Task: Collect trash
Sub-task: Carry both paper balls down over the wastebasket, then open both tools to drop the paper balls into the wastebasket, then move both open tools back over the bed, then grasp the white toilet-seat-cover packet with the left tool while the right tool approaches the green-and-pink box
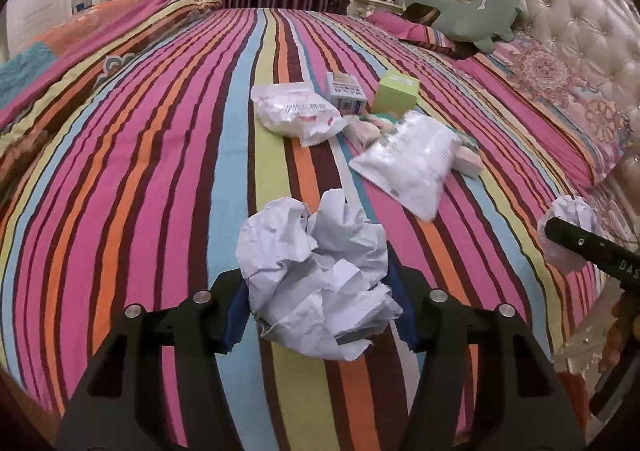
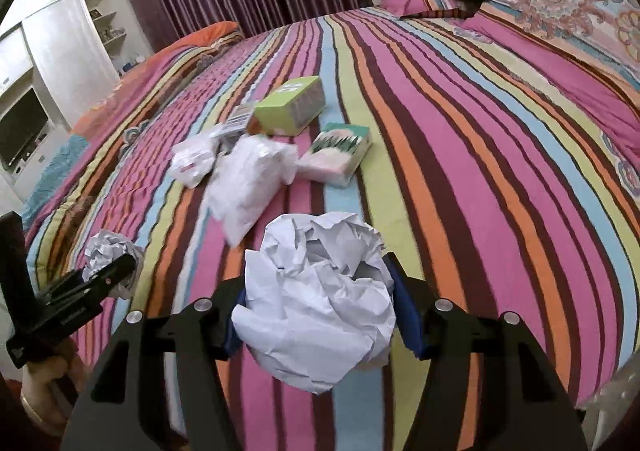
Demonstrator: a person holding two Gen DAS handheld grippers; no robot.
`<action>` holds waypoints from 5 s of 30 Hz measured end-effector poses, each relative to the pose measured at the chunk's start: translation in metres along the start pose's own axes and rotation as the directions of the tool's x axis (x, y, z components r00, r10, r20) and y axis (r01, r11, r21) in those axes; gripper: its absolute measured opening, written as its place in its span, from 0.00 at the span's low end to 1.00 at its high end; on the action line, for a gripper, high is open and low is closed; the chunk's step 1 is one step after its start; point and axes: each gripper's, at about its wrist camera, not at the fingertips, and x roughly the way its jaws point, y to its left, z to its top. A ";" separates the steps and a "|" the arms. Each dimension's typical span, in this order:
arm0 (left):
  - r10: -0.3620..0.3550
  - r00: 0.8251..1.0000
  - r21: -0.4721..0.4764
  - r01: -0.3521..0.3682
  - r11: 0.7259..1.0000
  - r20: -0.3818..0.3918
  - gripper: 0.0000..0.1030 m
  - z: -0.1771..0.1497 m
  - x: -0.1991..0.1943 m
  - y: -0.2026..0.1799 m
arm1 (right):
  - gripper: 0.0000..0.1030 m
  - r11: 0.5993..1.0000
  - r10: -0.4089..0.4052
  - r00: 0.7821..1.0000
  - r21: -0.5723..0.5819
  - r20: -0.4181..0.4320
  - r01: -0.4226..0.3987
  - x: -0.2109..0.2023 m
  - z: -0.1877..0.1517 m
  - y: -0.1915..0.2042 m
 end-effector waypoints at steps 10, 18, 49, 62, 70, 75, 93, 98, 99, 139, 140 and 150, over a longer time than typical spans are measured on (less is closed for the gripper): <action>-0.055 0.998 0.066 0.055 0.996 -0.004 0.56 -0.063 -0.063 -0.016 | 0.56 0.997 0.075 0.997 0.014 -0.028 -0.075 -0.045 -0.065 0.024; -0.080 0.994 0.111 0.087 0.990 -0.069 0.56 -0.120 -0.087 -0.032 | 0.56 0.993 0.094 0.991 0.078 -0.097 -0.086 -0.057 -0.112 0.028; 0.003 0.722 0.075 0.068 0.995 -0.692 0.56 -0.267 0.022 -0.041 | 0.56 0.910 0.218 0.775 0.410 -0.594 0.058 0.019 -0.249 0.009; 0.030 0.616 0.032 -0.007 0.999 -0.787 0.64 -0.290 0.064 -0.034 | 0.61 0.894 0.198 0.709 0.422 -0.677 0.153 0.052 -0.264 -0.001; 0.018 0.616 0.005 -0.024 1.000 -0.787 0.79 -0.291 0.065 -0.030 | 0.86 0.892 0.172 0.702 0.412 -0.691 0.187 0.057 -0.266 -0.003; 0.016 0.626 0.002 -0.022 1.000 -0.779 0.79 -0.288 0.063 -0.029 | 0.87 0.891 0.163 0.705 0.410 -0.691 0.196 0.059 -0.269 -0.001; -0.016 0.747 -0.017 0.007 1.000 -0.664 0.84 -0.263 0.021 -0.032 | 0.87 0.910 0.142 0.815 0.399 -0.562 0.117 0.017 -0.243 0.004; -0.032 0.819 -0.034 0.015 0.999 -0.573 0.84 -0.244 -0.003 -0.031 | 0.87 0.943 0.080 0.883 0.323 -0.462 0.084 -0.009 -0.223 0.014; -0.034 0.830 -0.034 0.018 0.999 -0.556 0.84 -0.241 -0.007 -0.031 | 0.87 0.948 0.067 0.896 0.307 -0.438 0.079 -0.014 -0.219 0.016; 0.069 0.997 -0.127 -0.063 0.990 0.043 0.84 -0.013 -0.007 0.016 | 0.87 0.991 -0.136 0.988 0.028 0.070 0.134 0.008 -0.025 0.013; 0.067 0.997 -0.136 -0.060 0.989 0.042 0.84 -0.006 -0.002 0.018 | 0.87 0.990 -0.142 0.988 0.024 0.068 0.140 0.013 -0.020 0.012; 0.048 0.999 -0.164 -0.044 0.986 0.020 0.84 0.040 0.049 0.027 | 0.87 0.981 -0.191 0.981 -0.033 0.027 0.192 0.059 0.014 0.010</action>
